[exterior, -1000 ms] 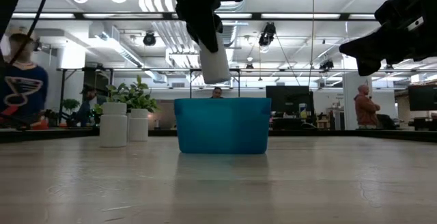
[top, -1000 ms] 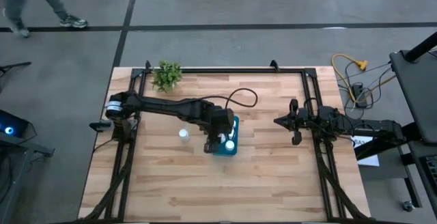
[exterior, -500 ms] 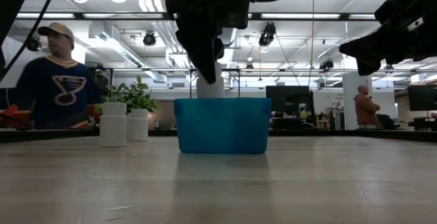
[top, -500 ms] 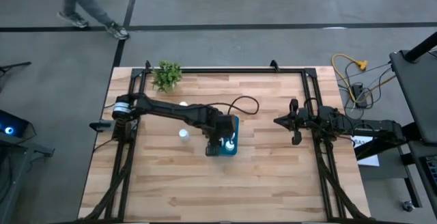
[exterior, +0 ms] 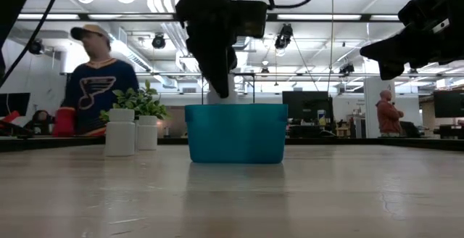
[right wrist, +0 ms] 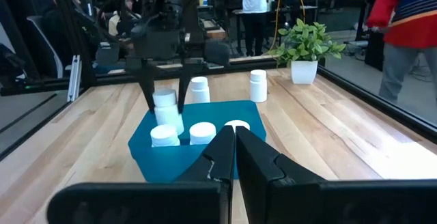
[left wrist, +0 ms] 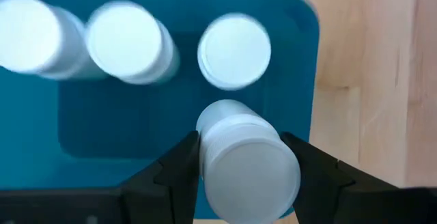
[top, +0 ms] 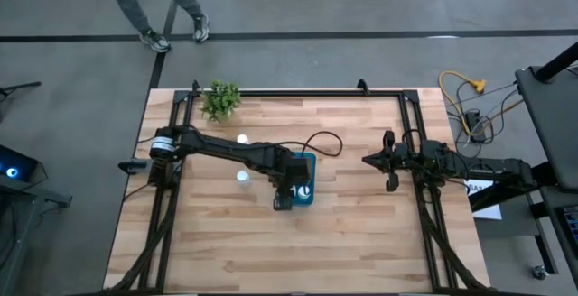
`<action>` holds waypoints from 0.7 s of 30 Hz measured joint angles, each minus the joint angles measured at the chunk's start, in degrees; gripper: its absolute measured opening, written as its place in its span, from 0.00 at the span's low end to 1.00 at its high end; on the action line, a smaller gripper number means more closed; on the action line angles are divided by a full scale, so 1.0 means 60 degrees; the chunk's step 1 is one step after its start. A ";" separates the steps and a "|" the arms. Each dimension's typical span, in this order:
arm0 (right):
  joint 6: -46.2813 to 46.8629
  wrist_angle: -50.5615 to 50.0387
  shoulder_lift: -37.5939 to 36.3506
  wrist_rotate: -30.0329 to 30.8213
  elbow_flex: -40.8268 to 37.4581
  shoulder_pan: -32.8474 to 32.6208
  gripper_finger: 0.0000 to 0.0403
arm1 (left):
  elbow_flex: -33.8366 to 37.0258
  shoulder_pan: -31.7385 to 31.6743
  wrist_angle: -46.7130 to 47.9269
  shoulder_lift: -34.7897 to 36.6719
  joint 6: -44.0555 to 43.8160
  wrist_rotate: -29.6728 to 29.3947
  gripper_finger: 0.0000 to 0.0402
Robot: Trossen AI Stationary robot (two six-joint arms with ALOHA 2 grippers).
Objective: Pick and place pill bottles into a basket
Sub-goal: Put the white pill bottle into the blue container
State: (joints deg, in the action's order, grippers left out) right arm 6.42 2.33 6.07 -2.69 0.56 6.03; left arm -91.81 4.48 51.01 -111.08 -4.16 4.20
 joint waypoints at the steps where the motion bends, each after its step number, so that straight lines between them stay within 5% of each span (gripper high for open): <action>1: 0.0000 0.0000 0.0000 0.0001 0.0000 -0.0002 0.02 | 0.0001 0.0022 0.0028 -0.0048 -0.0005 0.0006 0.40; 21: -0.0066 0.0000 0.0005 0.0162 0.0000 0.0000 0.02 | 0.0041 0.0137 -0.0016 -0.0446 0.0061 0.0023 0.40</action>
State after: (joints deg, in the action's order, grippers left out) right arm 6.02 2.33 6.10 -1.72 0.56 6.03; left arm -91.57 5.30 50.91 -113.76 -3.80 4.34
